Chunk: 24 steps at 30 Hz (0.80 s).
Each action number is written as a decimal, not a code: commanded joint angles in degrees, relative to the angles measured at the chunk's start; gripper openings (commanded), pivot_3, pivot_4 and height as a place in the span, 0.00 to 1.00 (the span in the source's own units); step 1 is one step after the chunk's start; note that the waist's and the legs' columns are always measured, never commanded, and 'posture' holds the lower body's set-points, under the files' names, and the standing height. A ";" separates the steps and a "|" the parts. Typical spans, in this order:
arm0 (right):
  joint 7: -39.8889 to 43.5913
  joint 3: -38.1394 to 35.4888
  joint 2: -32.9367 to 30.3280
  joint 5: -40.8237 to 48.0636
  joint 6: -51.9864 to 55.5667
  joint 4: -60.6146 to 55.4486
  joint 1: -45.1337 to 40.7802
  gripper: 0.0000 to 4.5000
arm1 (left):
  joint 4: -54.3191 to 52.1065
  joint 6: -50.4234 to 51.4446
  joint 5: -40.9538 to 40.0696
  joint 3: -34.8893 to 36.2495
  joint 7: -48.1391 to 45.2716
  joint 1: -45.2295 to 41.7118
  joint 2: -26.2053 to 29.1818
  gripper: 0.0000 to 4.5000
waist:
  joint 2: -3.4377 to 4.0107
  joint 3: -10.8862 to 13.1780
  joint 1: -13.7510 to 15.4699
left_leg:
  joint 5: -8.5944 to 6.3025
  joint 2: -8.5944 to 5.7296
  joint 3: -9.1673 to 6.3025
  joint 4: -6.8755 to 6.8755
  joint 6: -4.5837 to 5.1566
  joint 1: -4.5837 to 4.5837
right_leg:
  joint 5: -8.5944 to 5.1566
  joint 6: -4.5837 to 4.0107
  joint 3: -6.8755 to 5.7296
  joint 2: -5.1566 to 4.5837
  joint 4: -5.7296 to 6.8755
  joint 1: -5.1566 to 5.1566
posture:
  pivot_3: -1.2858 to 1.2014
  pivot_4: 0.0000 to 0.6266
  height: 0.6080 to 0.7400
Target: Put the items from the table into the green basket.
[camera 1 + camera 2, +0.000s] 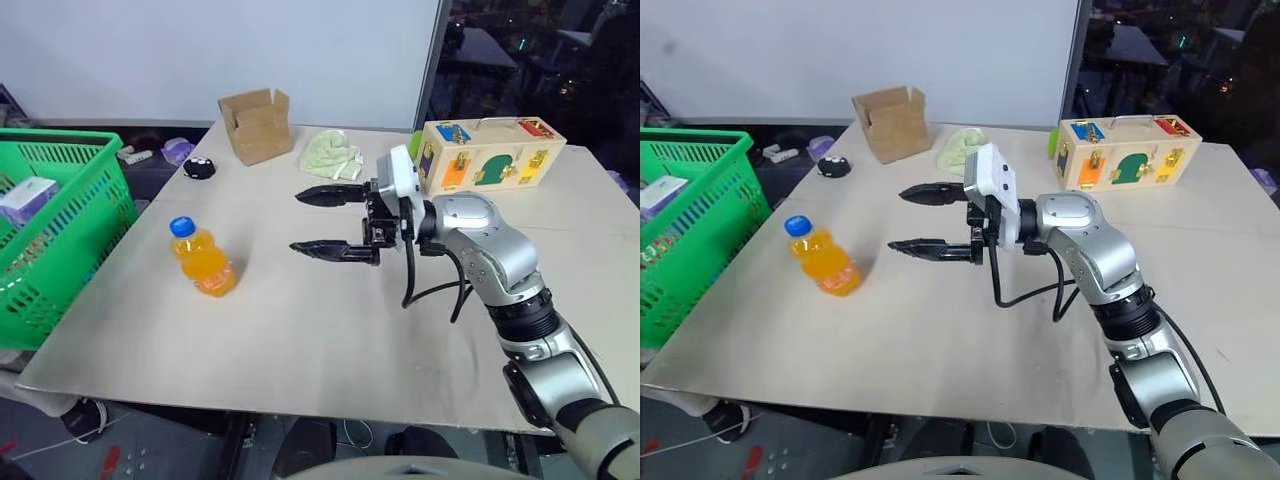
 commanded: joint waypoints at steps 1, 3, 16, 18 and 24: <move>-3.33 -1.33 1.23 -0.49 0.45 -0.82 -3.30 0.76 | 2.04 -1.75 -0.34 3.05 -3.44 0.23 2.41 0.20 | -0.01 0.00 0.47 | -0.01 0.00 0.01 0.00 -0.01 0.00 | -0.03 -0.06 -0.02 0.00 0.00 0.00 | 0.67 0.00 1.00; -5.55 -1.55 2.20 -0.39 1.95 -1.49 -4.29 0.76 | 5.83 -2.36 -0.11 2.88 -5.53 0.12 3.66 0.20 | -0.03 -0.01 1.14 | -0.03 0.03 0.06 -0.02 -0.05 -0.03 | -0.07 -0.11 -0.12 -0.04 0.00 -0.06 | 0.67 0.00 1.00; -13.73 -4.92 4.96 4.58 10.85 -6.46 -7.00 0.76 | 35.96 -12.13 3.96 -10.60 -12.92 -13.93 10.65 0.20 | -0.21 -0.13 1.65 | -0.03 0.16 0.63 -0.11 -0.06 -0.20 | -0.08 -0.09 -0.97 -0.25 -0.04 -0.05 | 0.64 0.00 1.00; -14.92 -5.17 5.05 5.07 12.04 -6.90 -7.49 0.76 | 38.94 -12.32 3.78 -11.63 -13.64 -15.78 11.24 0.20 | -0.31 -0.19 1.36 | -0.03 0.13 0.67 -0.11 -0.06 -0.22 | -0.04 -0.03 -1.01 -0.20 -0.04 -0.04 | 0.63 0.00 1.00; -17.89 -7.56 6.27 7.93 13.90 -8.04 -9.24 0.77 | 43.21 -10.53 2.44 -10.87 -14.98 -14.47 12.08 0.68 | -0.40 -0.22 -0.33 | 0.08 0.29 0.71 -0.13 0.14 -0.24 | -0.03 -0.03 -1.19 -0.22 -0.04 -0.07 | 0.63 0.00 1.00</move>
